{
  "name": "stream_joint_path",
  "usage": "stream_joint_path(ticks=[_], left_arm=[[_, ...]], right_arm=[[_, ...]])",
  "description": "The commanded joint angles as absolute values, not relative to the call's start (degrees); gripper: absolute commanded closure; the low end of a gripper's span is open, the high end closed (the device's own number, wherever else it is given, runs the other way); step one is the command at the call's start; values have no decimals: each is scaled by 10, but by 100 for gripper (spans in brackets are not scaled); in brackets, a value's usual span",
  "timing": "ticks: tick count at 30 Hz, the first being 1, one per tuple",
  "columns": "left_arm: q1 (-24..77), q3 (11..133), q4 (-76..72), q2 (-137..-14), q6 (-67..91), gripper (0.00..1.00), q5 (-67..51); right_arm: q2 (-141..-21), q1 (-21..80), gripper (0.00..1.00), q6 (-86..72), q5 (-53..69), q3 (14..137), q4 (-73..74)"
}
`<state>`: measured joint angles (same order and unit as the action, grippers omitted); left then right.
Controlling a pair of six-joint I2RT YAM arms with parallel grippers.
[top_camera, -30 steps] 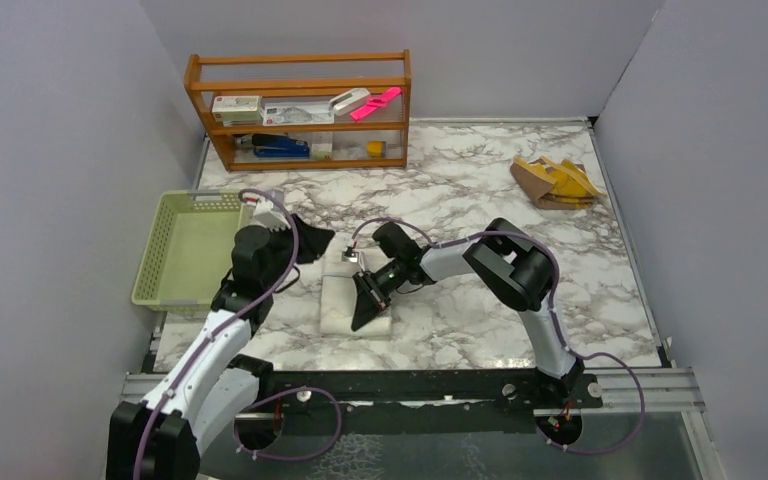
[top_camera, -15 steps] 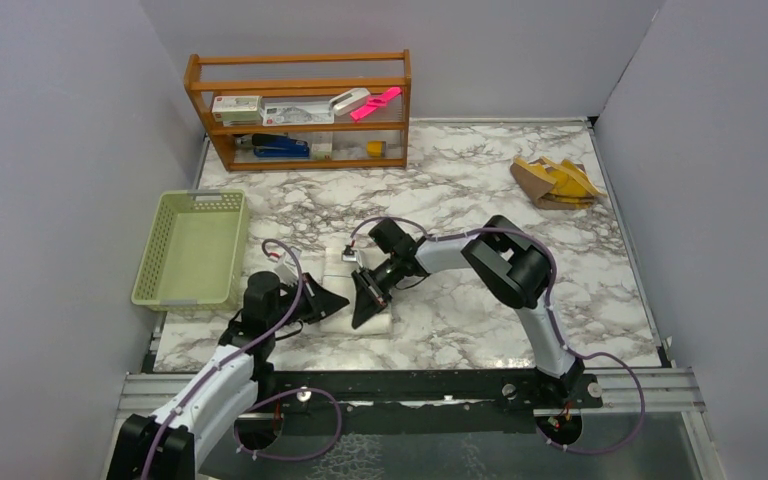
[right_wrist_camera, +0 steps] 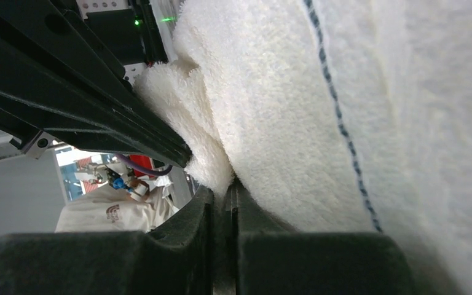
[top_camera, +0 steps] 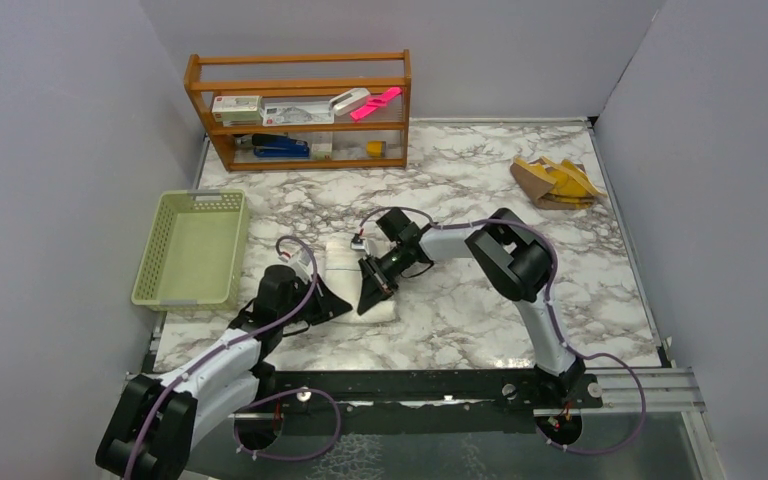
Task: Roll the towels
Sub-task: Roll the towel at the center of the board.
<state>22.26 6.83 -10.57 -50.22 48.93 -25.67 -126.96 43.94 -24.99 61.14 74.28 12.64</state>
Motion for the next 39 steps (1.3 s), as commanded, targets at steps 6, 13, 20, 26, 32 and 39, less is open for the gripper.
stream_joint_path(ticks=[6,13,20,26,32,39], left_arm=[[225,107,-94,-559,440,100,-147],[224,118,-111,-611,441,100,-110],[225,104,-62,-589,428,100,-59],[225,93,-44,-560,439,100,-55],[225,91,-40,-555,440,100,-59],[226,93,-46,-566,438,100,-62]], right_arm=[[-1356,427,98,-183,540,835,167],[-1363,427,76,-130,522,891,219],[-1291,427,61,-50,433,895,246],[-1166,427,59,-5,302,822,196],[-959,432,56,54,261,573,-111],[-909,496,55,332,368,416,-260]])
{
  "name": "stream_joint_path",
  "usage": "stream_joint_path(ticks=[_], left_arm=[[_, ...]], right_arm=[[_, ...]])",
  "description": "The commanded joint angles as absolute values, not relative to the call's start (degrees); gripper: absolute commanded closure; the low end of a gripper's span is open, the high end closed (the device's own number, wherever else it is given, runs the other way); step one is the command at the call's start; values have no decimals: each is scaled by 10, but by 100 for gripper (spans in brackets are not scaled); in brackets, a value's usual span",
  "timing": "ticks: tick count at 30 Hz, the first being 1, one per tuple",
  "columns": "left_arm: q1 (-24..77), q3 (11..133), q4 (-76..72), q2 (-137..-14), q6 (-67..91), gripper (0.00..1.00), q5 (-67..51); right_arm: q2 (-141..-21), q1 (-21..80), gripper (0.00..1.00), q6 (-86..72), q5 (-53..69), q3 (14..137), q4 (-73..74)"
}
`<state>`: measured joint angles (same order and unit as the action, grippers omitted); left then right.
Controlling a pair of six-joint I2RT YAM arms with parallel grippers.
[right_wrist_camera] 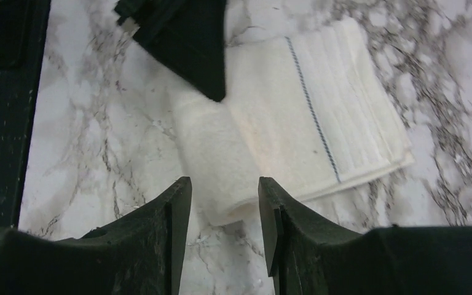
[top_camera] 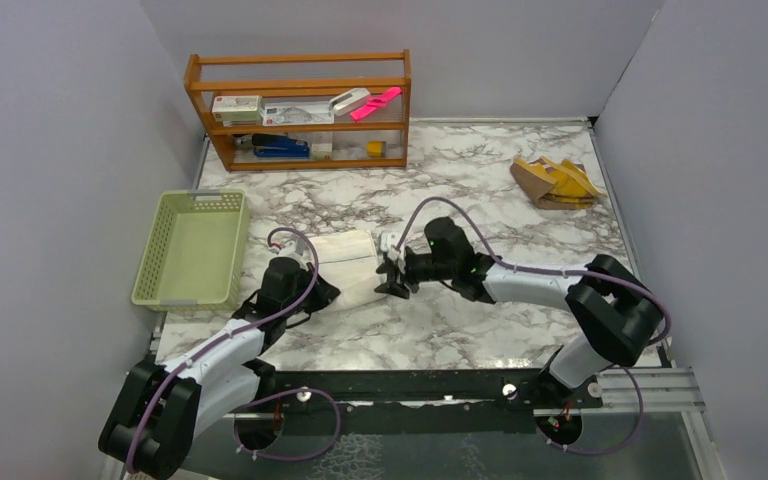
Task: Roll the towels
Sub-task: Roll the towel at the center of the board.
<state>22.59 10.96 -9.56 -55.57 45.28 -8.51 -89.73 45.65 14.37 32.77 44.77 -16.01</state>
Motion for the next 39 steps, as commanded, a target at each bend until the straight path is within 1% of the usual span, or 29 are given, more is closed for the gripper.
stream_joint_path(ticks=[1,4,8,13,19,20,21,22,27,36,39], left_arm=[[226,93,-46,-566,438,100,-62],[226,93,-46,-563,437,100,-62],[226,93,-45,-559,437,100,-63],[227,92,-45,-556,436,100,-64],[226,92,-51,-563,434,100,-67],[226,93,-52,-565,434,100,-67],[226,94,-53,-566,434,100,-67],[226,95,-54,-569,433,100,-68],[226,97,-54,-572,432,100,-69],[226,102,-44,-567,430,100,-68],[227,104,-40,-564,429,100,-67]], right_arm=[[-916,508,56,357,364,423,-234],[-949,550,57,418,307,443,-201],[-978,590,58,458,245,449,-222],[-1005,604,58,477,219,466,-236],[-1009,613,57,484,202,461,-273],[-1012,613,37,485,200,464,-273],[-1017,613,28,487,198,466,-269],[-1021,613,27,487,195,469,-266],[-1034,613,27,480,194,475,-255],[-1067,613,37,469,184,501,-219],[-1086,613,42,464,172,521,-193]])
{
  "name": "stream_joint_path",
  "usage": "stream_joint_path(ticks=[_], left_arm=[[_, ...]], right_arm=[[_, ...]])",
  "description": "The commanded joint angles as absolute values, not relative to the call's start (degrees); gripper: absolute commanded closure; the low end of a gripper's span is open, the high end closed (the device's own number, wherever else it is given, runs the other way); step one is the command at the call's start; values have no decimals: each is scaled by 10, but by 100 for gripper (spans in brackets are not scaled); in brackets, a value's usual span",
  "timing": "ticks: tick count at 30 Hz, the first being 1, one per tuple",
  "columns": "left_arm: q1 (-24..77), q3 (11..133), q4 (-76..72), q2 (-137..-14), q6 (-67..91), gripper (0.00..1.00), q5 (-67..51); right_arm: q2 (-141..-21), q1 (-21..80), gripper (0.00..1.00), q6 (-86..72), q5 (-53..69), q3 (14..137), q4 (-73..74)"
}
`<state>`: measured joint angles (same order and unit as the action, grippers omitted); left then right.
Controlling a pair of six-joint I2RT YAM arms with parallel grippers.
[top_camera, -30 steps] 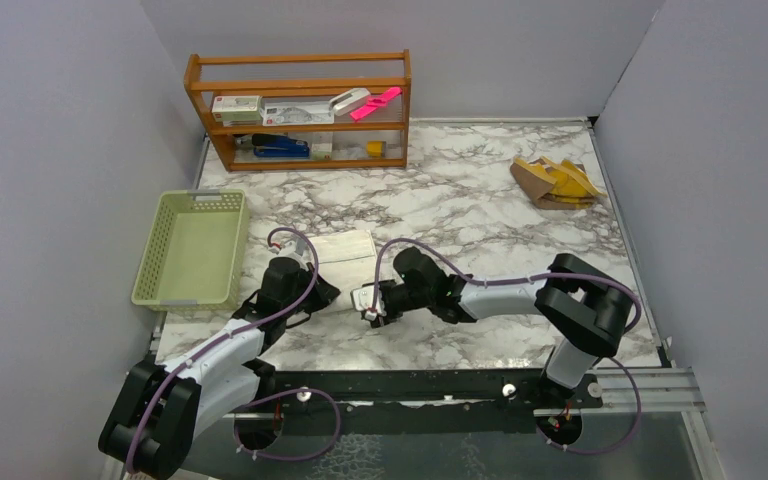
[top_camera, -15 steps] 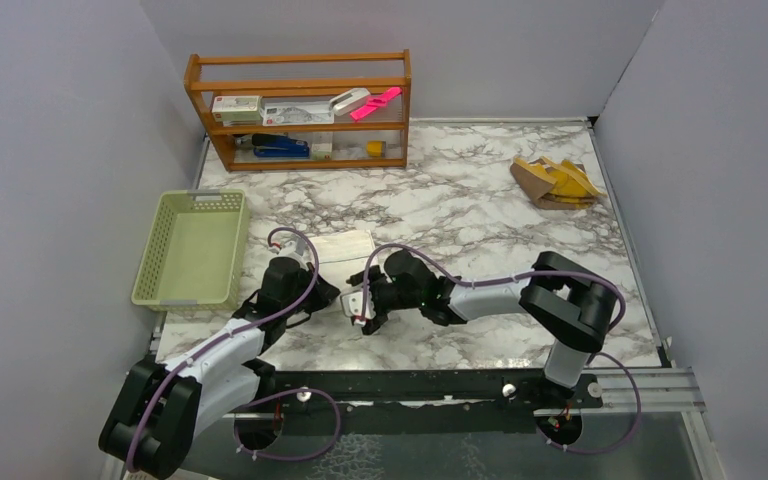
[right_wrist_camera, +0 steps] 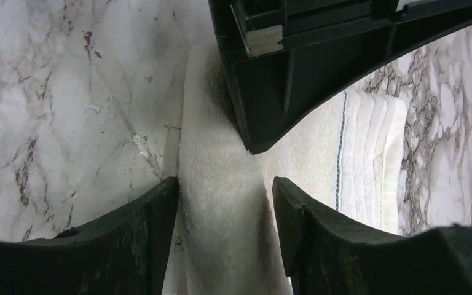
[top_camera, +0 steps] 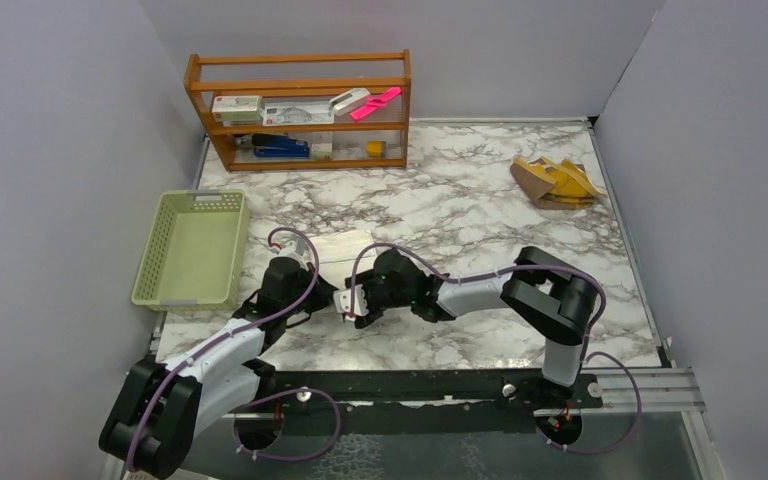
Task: Roll the towels
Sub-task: Roll the towel at the center of the board.
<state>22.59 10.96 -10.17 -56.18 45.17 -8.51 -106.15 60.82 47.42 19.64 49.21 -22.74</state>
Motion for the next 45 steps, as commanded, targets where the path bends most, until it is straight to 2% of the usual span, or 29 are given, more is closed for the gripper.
stream_joint_path(ticks=[1,4,8,9,17,22,28,31,35,45], left_arm=[[226,104,-38,-564,429,100,-67],[226,106,-38,-563,429,100,-67],[226,122,-27,-560,425,100,-60],[226,133,-19,-557,423,100,-55],[199,266,83,-498,397,100,-30],[189,298,125,-465,376,100,-41],[189,247,110,-453,398,100,-83],[189,206,75,-448,427,100,-112],[189,173,45,-447,447,100,-122],[189,157,-42,-521,446,100,-114]], right_arm=[[-1091,613,45,462,168,528,-181],[-1098,613,60,455,163,540,-156],[-1087,612,97,420,176,540,-134],[-1083,611,99,408,182,542,-125],[-1089,571,99,235,326,623,1],[-1107,538,99,101,356,668,20],[-1199,501,99,61,489,808,161],[-1242,482,99,21,530,850,181],[-1275,462,99,-16,590,872,174],[-1331,457,99,-48,612,888,179]])
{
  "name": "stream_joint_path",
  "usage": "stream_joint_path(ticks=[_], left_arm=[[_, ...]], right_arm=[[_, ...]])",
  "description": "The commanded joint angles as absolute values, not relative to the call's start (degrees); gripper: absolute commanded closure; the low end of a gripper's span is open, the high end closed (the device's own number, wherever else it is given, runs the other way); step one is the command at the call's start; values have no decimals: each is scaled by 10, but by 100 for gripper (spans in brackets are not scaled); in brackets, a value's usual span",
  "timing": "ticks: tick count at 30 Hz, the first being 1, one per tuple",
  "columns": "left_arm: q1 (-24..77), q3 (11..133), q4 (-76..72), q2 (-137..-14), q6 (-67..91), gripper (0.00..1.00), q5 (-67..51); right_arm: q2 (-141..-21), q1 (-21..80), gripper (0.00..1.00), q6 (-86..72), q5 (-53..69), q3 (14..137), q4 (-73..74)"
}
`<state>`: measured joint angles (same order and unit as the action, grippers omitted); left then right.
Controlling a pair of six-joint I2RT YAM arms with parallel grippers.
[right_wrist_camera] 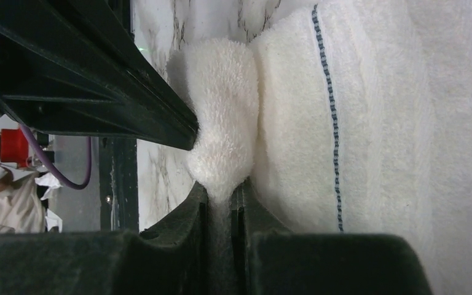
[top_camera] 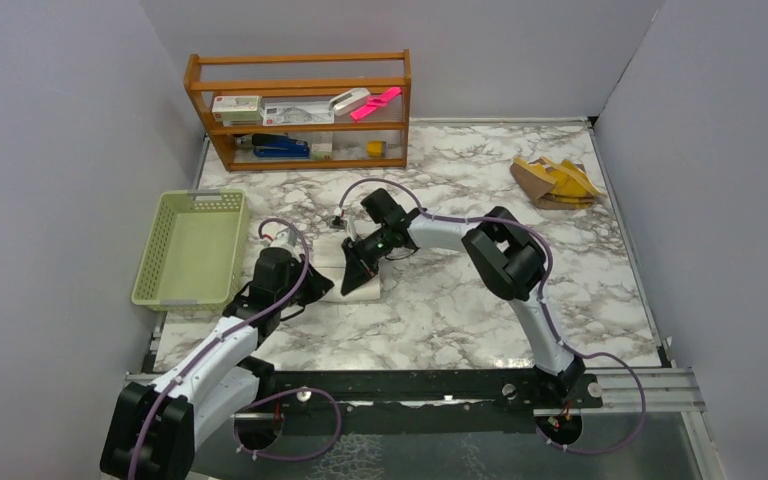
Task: Roll the towels
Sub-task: Roll the towel at the center of the board.
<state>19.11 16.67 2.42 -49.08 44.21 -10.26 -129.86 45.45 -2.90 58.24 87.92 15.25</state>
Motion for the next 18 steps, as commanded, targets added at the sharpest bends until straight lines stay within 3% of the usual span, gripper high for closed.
stream_joint_path(ticks=[1,5,7,8,10,11,18], left_arm=[[188,155,-52,-532,445,100,-111],[189,150,-72,-572,435,100,-98],[189,146,-73,-584,430,100,-87],[189,144,-72,-588,427,100,-81],[189,142,-67,-593,422,100,-69],[189,142,-64,-593,419,100,-63],[188,142,-46,-592,408,100,-42]], right_arm=[[-1335,458,99,-49,611,887,179],[-1331,457,88,-43,588,885,182],[-1315,458,71,-28,564,877,180],[-1300,458,61,-21,544,867,173],[-1261,458,15,-13,491,834,143],[-1242,457,3,-8,468,816,114],[-1135,458,0,32,303,697,-47]])
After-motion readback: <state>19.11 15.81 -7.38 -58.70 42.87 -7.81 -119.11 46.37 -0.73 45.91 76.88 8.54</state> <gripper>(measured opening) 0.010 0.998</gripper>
